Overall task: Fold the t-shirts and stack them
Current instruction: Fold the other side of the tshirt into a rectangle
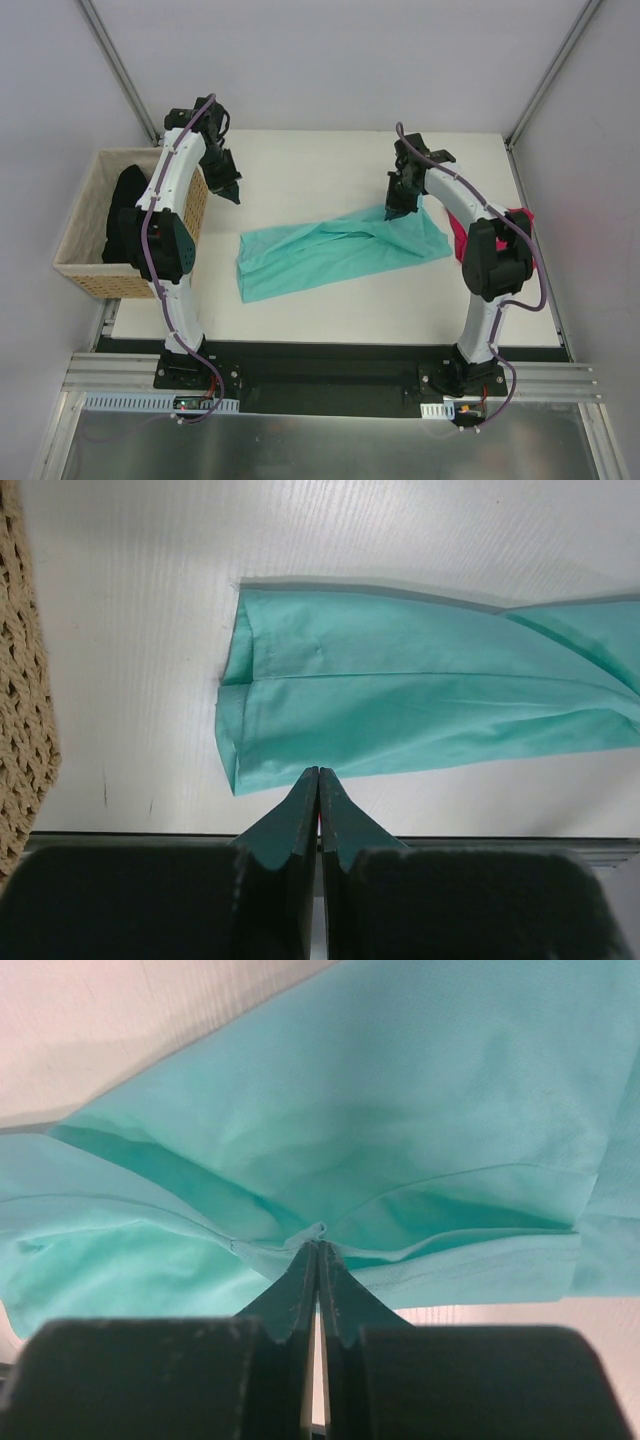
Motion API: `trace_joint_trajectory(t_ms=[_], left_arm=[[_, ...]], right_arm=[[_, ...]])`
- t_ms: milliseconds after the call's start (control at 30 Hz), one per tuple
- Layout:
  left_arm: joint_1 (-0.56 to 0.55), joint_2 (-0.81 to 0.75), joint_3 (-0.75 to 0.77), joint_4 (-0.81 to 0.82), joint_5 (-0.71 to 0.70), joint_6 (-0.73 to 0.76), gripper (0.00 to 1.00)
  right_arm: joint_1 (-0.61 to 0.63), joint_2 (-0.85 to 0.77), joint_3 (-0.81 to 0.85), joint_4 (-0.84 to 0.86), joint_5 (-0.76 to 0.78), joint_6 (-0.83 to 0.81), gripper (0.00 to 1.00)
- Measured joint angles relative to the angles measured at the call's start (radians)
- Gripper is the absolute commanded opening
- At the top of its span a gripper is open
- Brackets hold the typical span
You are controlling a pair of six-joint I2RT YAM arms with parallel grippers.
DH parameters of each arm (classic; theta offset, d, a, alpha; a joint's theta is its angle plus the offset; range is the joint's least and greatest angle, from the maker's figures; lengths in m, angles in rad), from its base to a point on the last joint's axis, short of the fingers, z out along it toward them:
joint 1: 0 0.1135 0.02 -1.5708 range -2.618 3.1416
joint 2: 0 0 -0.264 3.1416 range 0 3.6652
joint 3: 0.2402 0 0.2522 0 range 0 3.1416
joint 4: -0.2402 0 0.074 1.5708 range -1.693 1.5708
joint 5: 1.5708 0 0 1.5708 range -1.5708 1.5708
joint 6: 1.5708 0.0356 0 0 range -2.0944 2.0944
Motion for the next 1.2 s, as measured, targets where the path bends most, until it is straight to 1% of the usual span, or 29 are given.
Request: trace_joint_trajectory(t_ms=[567,1033,1133,1200], left_arm=[[0.0,-0.008,0.0,-0.001,0.0,0.0,0.02],[0.0,-0.013,0.0,-0.003,0.0,0.0,0.02],[0.0,-0.016,0.0,-0.007,0.0,0.001,0.02],[0.0,-0.021,0.0,-0.008,0.0,0.001,0.02]], right_arm=[[0.011,-0.05,-0.133,-0.101,-0.002,-0.048,0.01],[0.04,-0.063,-0.205,-0.182,0.021,-0.074,0.01],[0.044,-0.067,-0.229,-0.198,0.032,-0.076,0.19],[0.046,-0.068,-0.243,-0.209,0.043,-0.075,0.22]])
